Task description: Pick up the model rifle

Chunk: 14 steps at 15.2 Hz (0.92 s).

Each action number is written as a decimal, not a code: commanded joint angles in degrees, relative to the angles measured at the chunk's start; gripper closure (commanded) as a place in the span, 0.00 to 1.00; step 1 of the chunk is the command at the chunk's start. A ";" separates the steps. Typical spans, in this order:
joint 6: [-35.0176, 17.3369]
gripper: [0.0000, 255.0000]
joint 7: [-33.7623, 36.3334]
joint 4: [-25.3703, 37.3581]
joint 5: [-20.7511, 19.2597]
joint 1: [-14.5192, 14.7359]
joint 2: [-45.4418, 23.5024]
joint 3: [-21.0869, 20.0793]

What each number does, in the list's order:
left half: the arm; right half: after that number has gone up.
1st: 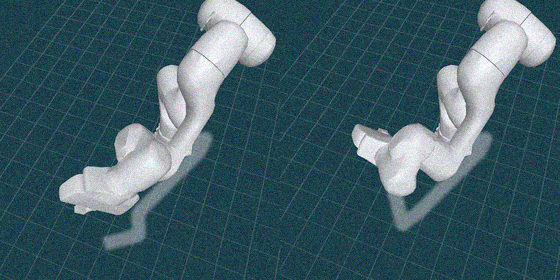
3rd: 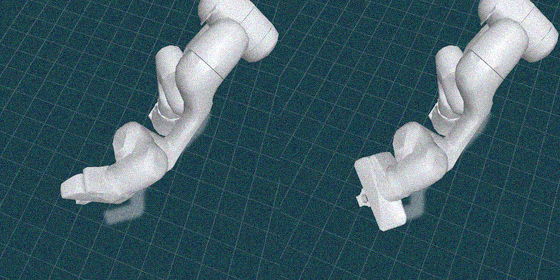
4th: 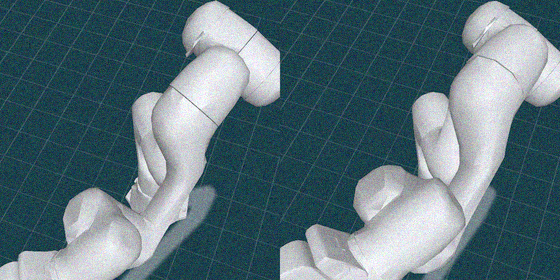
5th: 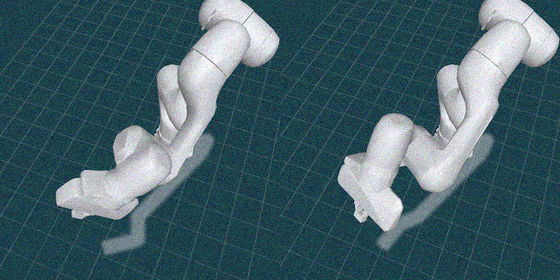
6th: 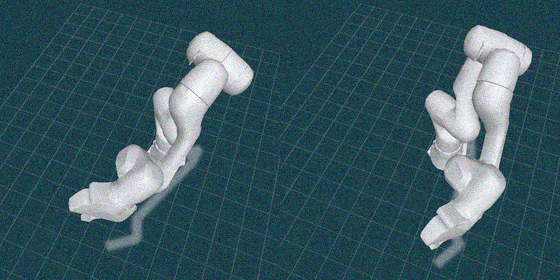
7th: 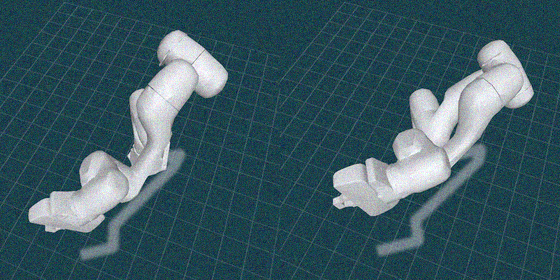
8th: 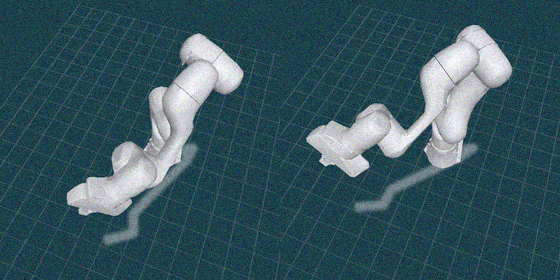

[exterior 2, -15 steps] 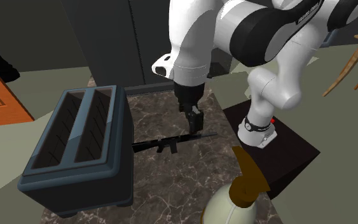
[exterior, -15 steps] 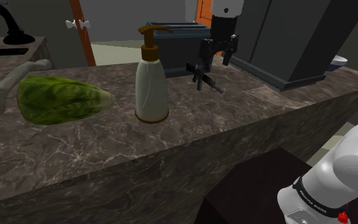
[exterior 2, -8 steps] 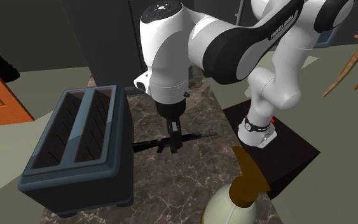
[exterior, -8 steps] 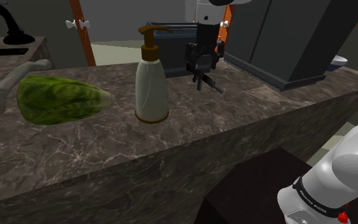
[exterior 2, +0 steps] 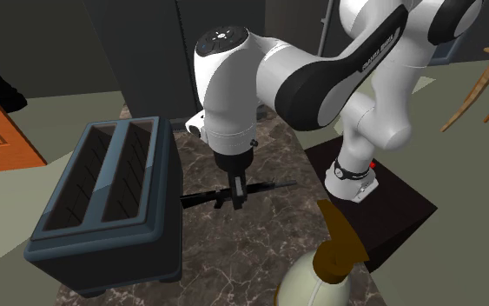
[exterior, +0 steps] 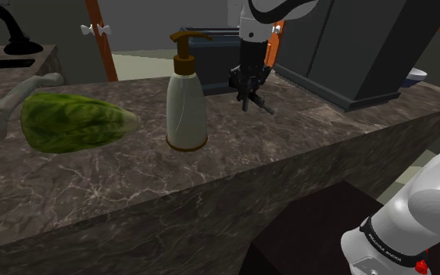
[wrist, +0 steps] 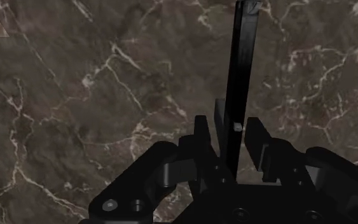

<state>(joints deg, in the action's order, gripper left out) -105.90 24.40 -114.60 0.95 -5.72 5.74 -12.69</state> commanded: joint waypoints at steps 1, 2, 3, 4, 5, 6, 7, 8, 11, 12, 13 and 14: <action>-0.12 1.00 -0.03 -0.13 0.00 -0.01 0.02 0.02; -0.10 1.00 -0.03 -0.10 0.00 -0.01 0.01 0.02; -0.10 1.00 -0.04 -0.09 0.00 -0.02 0.01 0.02; -0.10 1.00 -0.04 -0.10 0.00 -0.02 0.02 0.02; -0.10 1.00 -0.03 -0.10 0.00 -0.01 0.01 0.02; -0.10 1.00 -0.03 -0.10 0.00 -0.01 0.01 0.02; -0.10 1.00 -0.03 -0.10 0.00 -0.01 0.01 0.02; -0.03 1.00 0.01 0.06 -0.02 0.00 -0.08 0.00; 2.26 1.00 -0.04 2.07 0.03 -0.03 0.21 0.04; 3.02 1.00 -0.05 2.76 0.04 -0.03 0.28 0.05; 3.79 1.00 -0.06 3.47 0.05 -0.04 0.34 0.07; 4.55 1.00 -0.07 4.19 0.05 -0.05 0.38 0.08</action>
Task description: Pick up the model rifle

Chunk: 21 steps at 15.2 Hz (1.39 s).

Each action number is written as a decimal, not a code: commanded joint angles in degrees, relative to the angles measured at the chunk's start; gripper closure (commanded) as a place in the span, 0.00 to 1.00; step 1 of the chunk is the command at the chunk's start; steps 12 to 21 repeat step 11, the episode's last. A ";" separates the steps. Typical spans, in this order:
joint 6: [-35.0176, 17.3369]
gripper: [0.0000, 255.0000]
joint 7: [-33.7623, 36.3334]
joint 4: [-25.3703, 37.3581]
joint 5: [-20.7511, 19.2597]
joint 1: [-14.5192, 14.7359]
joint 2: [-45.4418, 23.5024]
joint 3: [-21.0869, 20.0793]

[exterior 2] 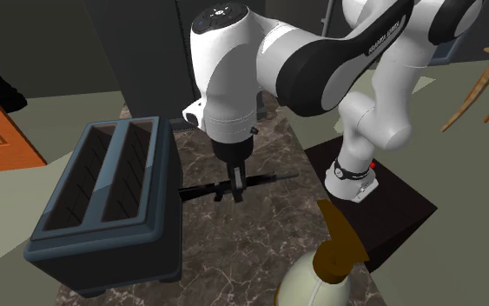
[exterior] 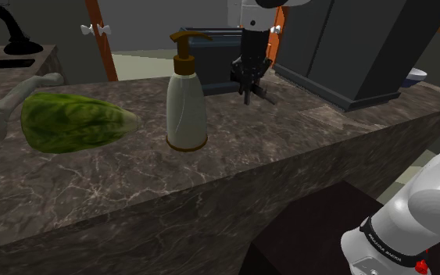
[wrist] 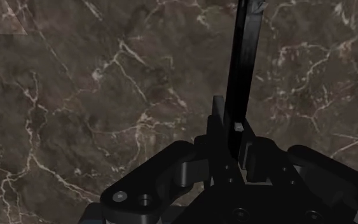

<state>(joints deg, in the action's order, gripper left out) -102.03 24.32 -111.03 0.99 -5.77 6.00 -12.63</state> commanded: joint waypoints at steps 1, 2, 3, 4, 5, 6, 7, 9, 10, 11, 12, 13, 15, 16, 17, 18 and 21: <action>1.45 1.00 0.00 1.36 0.01 -0.01 0.15 0.02; 2.22 1.00 0.00 2.11 0.01 -0.02 0.17 0.03; 2.99 1.00 -0.01 2.87 0.01 -0.02 0.17 0.04; 3.76 1.00 -0.01 3.65 0.00 -0.03 0.17 0.05; 4.53 1.00 -0.01 4.44 0.00 -0.04 0.15 0.05; 5.31 1.00 0.00 5.25 -0.01 -0.04 0.12 0.06; 6.08 1.00 0.00 6.07 -0.03 -0.05 0.07 0.06; 7.64 1.00 0.02 7.75 -0.06 -0.06 -0.06 0.07; 7.76 1.00 0.02 7.87 -0.06 -0.06 -0.06 0.07; 7.76 1.00 0.02 7.88 -0.06 -0.06 -0.07 0.07; 7.76 1.00 0.02 7.88 -0.06 -0.06 -0.07 0.07; 7.76 1.00 0.02 7.88 -0.06 -0.06 -0.07 0.07; 7.76 1.00 0.02 7.88 -0.06 -0.06 -0.07 0.07; 7.76 1.00 0.02 7.88 -0.06 -0.06 -0.07 0.07; 7.76 1.00 0.02 7.88 -0.06 -0.06 -0.07 0.07; 7.76 1.00 0.02 7.88 -0.06 -0.06 -0.07 0.07; 7.76 1.00 0.02 7.88 -0.06 -0.06 -0.07 0.07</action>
